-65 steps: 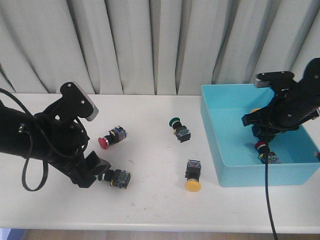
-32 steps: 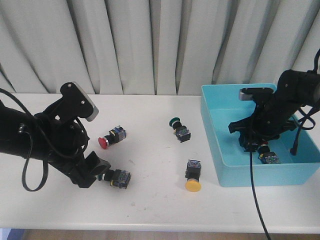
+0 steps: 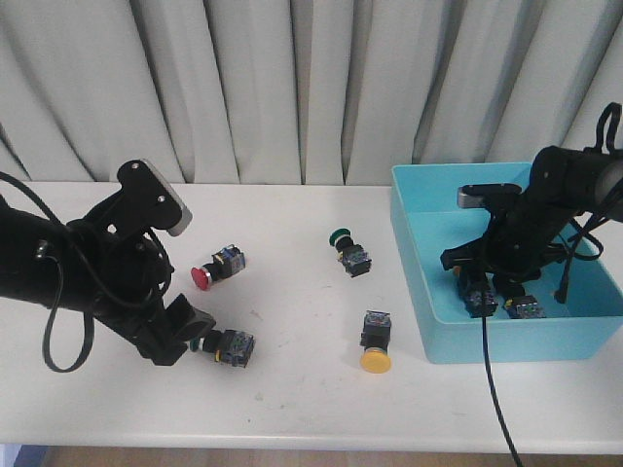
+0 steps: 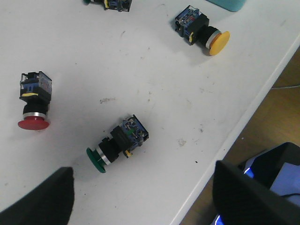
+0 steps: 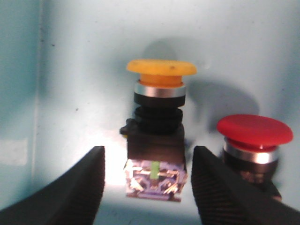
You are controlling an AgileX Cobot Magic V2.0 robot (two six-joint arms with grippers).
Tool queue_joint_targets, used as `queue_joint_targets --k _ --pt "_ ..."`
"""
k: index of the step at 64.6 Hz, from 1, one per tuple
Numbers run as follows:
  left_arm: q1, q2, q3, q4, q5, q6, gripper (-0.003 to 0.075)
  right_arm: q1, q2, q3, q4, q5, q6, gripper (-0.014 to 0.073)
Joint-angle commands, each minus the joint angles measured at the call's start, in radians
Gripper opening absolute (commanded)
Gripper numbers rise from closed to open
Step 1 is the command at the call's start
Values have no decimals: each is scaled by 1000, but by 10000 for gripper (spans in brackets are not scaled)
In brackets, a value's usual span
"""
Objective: Pick red and yellow buttons and place in box
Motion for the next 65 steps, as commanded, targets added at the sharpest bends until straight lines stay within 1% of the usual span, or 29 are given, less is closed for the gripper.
queue_joint_targets --k 1,7,15,22,27,32,40,51,65 --pt "-2 -26 -23 -21 -37 -8 575 -4 -80 -58 4 67 -12 437" --pt "-2 -26 -23 -21 -40 -8 575 -2 -135 -71 5 130 -12 436" --pt "-2 -26 -23 -21 -52 -8 575 -2 -252 -69 8 175 -8 436" --pt "-2 -26 -23 -21 -64 -8 575 -2 -378 -27 8 164 -2 436" --pt "-2 -26 -23 -21 -69 -8 575 -2 -481 45 8 131 5 436" --pt "-2 -26 -23 -21 -72 -8 575 -2 -598 151 7 95 5 436" --pt "-2 -26 -23 -21 -80 -8 575 -2 -758 309 -27 37 19 436" --pt "-2 -26 -23 -21 -80 -8 575 -2 -934 499 -106 50 76 436" --pt "-2 -26 -23 -21 -80 -8 575 -2 -1066 652 -109 50 100 436"
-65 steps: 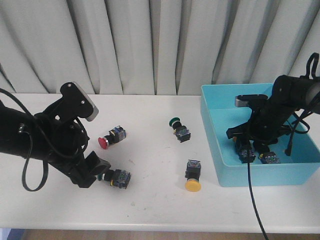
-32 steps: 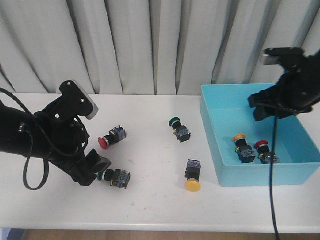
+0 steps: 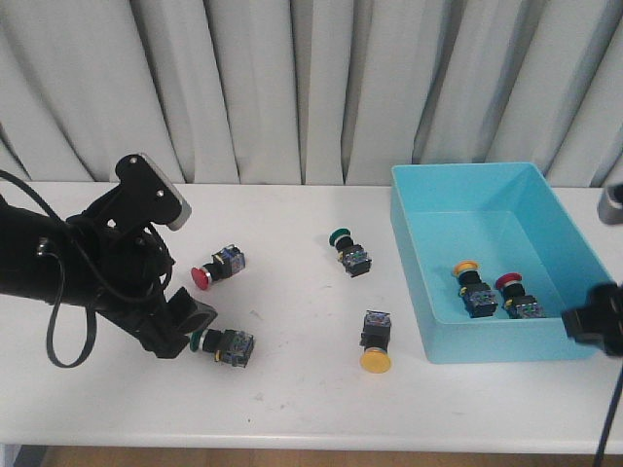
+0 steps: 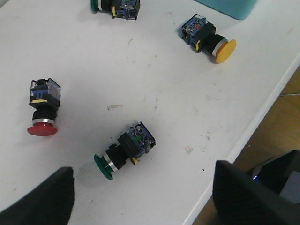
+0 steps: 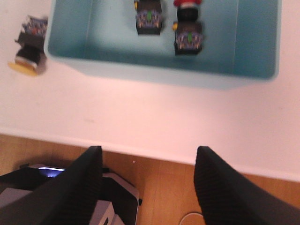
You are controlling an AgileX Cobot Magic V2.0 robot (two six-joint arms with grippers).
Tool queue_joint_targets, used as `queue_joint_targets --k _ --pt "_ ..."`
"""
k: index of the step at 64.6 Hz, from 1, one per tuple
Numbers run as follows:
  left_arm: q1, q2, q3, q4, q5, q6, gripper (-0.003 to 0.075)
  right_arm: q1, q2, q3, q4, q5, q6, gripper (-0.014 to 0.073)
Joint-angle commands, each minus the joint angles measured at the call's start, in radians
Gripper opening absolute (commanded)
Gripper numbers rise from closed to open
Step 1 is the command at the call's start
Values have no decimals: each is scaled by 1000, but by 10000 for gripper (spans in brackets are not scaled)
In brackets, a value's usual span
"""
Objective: Pick red and yellow buttons and place in box
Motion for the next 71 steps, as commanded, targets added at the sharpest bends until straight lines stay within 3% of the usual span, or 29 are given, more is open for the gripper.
queue_joint_targets --k 1,27,62,67,71 --pt "-2 -26 -23 -21 -46 -8 575 -2 -68 37 -2 -36 5 436" --pt "-2 -26 -19 -21 -49 -9 546 -2 -196 161 7 -124 4 390" --pt "-2 -26 -19 -22 -44 -9 50 -3 -199 161 12 -131 3 0" --pt "-2 -26 -19 -22 -36 -9 -10 -3 -199 161 12 -131 3 -10" --pt "-2 -26 -19 -22 -30 -9 -8 -3 -199 161 12 -120 4 -8"
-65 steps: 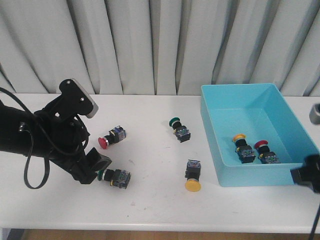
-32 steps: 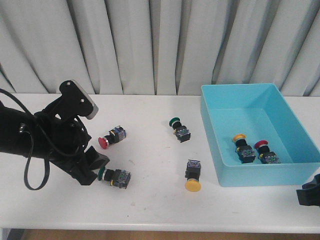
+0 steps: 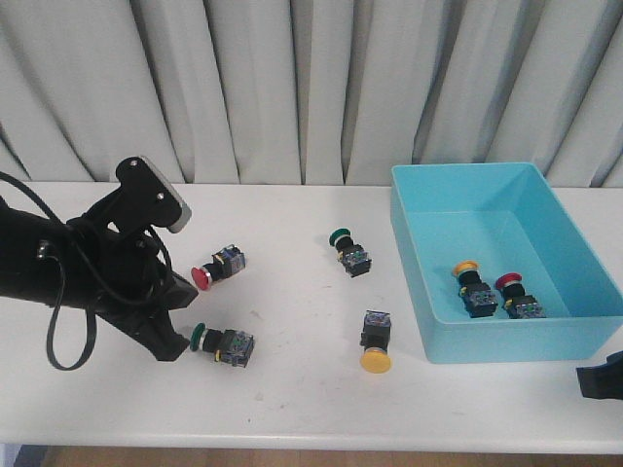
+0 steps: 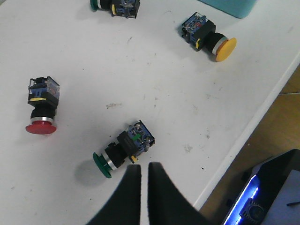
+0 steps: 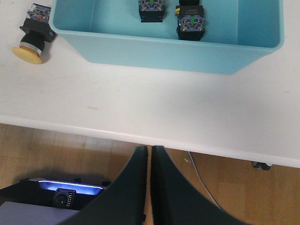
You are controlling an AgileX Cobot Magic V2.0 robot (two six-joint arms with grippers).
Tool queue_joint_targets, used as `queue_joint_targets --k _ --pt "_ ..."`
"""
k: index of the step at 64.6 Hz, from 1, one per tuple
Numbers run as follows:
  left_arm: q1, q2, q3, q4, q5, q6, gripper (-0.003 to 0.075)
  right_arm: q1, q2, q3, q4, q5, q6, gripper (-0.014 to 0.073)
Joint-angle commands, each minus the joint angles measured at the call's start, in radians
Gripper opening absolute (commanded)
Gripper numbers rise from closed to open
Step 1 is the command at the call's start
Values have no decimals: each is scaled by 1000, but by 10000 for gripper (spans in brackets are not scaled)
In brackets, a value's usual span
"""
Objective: Pick red and yellow buttons and place in box
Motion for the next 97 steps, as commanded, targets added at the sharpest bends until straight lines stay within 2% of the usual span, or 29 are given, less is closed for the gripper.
queue_joint_targets --k 1,12,43,51,56,64,73,86,97 --pt "-2 -26 -27 -22 -29 -9 -8 -3 -10 -24 1 -29 -4 -7" --pt "-2 -26 -27 -22 -29 -9 -8 -3 -10 -24 5 20 -4 -7" --pt "-2 -31 -27 -21 -24 -9 -8 -3 -10 -24 5 23 -4 -7" --pt "-2 -65 -27 3 -51 -7 -8 -3 -10 -24 5 23 -4 -7" --pt "2 -91 -27 28 -81 -51 -8 -3 -10 -24 5 23 -4 -7" --pt "50 -152 -27 46 -140 -216 -8 -3 -10 -24 5 27 -4 -7" --pt "129 -240 -27 46 -135 -323 -8 -3 -10 -24 5 27 -4 -7" --pt "245 -421 -17 48 -130 -330 -8 -3 -10 -24 5 27 -4 -7" --pt "329 -613 107 87 -198 -330 -8 -3 -10 -24 5 27 -4 -7"
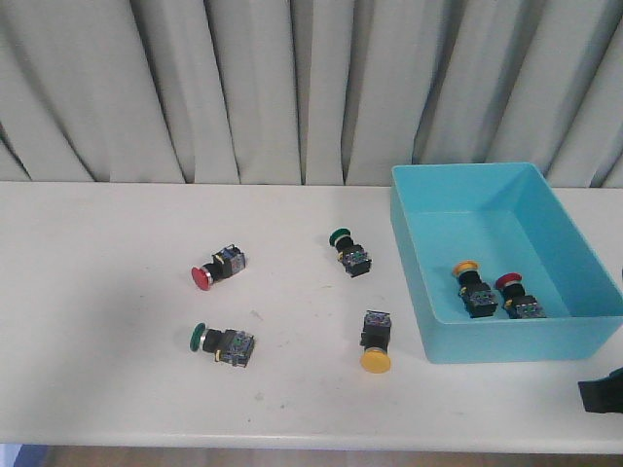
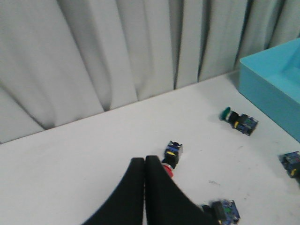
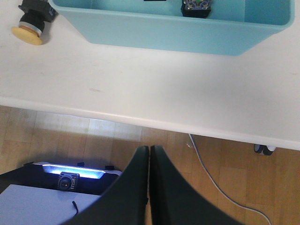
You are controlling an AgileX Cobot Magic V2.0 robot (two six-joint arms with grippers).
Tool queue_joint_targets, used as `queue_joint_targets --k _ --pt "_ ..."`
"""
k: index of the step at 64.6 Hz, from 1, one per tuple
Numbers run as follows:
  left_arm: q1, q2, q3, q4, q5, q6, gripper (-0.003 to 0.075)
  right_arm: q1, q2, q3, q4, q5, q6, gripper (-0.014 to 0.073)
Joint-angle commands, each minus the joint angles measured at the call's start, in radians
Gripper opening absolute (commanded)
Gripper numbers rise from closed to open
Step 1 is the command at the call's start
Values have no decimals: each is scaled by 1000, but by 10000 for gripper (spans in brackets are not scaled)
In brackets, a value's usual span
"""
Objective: Pick red and yellow buttons and place in box
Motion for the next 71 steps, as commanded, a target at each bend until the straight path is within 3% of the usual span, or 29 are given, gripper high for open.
queue_joint_targets --k 1,16,36,45,63,71 --pt "35 -108 44 30 -101 -11 -8 -3 -8 -24 2 -35 -4 -7" --pt "62 -319 274 113 -230 -110 -8 -3 -8 -24 1 -35 -4 -7" --pt "62 -637 625 487 -281 -591 -8 -3 -8 -24 1 -39 -4 -7" --pt "62 -759 757 498 -351 -603 -8 -3 -8 -24 1 -39 -4 -7" --pt "62 -896 985 486 -623 -596 -8 -3 -8 -24 1 -39 -4 -7" --pt "62 -895 981 468 -591 -584 -8 -3 -8 -24 1 -38 -4 -7"
